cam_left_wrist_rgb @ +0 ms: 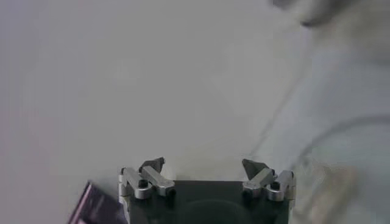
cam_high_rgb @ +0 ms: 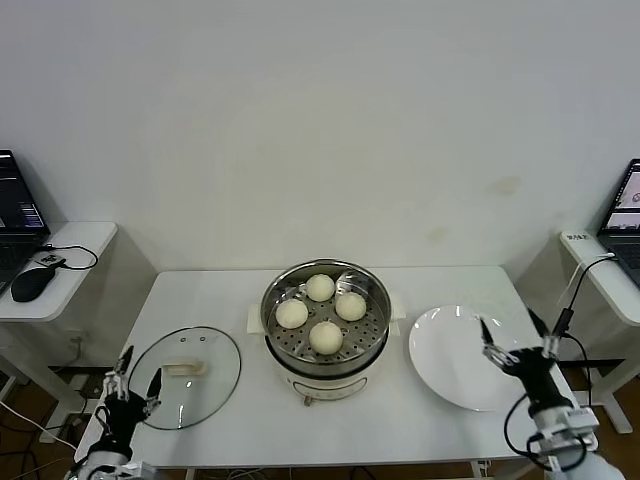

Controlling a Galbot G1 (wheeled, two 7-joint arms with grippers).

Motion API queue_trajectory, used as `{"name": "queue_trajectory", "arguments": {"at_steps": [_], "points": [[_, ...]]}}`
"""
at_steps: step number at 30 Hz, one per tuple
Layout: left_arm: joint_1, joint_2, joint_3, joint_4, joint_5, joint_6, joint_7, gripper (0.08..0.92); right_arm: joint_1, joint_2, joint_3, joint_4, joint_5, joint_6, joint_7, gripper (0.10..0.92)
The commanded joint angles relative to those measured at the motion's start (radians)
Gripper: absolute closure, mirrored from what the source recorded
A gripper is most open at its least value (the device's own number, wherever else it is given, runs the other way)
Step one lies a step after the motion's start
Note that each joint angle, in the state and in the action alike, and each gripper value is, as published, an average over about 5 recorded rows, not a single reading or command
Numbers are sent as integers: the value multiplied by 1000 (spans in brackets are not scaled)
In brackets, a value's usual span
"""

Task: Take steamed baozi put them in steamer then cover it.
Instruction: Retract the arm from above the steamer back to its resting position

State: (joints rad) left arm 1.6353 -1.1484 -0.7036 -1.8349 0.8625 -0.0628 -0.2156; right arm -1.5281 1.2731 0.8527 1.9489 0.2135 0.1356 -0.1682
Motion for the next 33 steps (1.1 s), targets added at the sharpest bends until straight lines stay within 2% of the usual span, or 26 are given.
{"name": "queue_trajectory", "arguments": {"at_steps": [1,8,20,33], "points": [[-71,34,62,159,357,-18,6,177,-82,132,157,-18,-19,53,24,203],[-192,51,107,260,358,-5,21,177,-72,138,172,-44,-3,81,59,203],[-342,57,162,348,352,0,29,177,-101,161,178,-46,-16,113,58,203],[-419,60,189,432,341,-4,37,177,-102,181,168,-69,-35,126,49,203]]}}
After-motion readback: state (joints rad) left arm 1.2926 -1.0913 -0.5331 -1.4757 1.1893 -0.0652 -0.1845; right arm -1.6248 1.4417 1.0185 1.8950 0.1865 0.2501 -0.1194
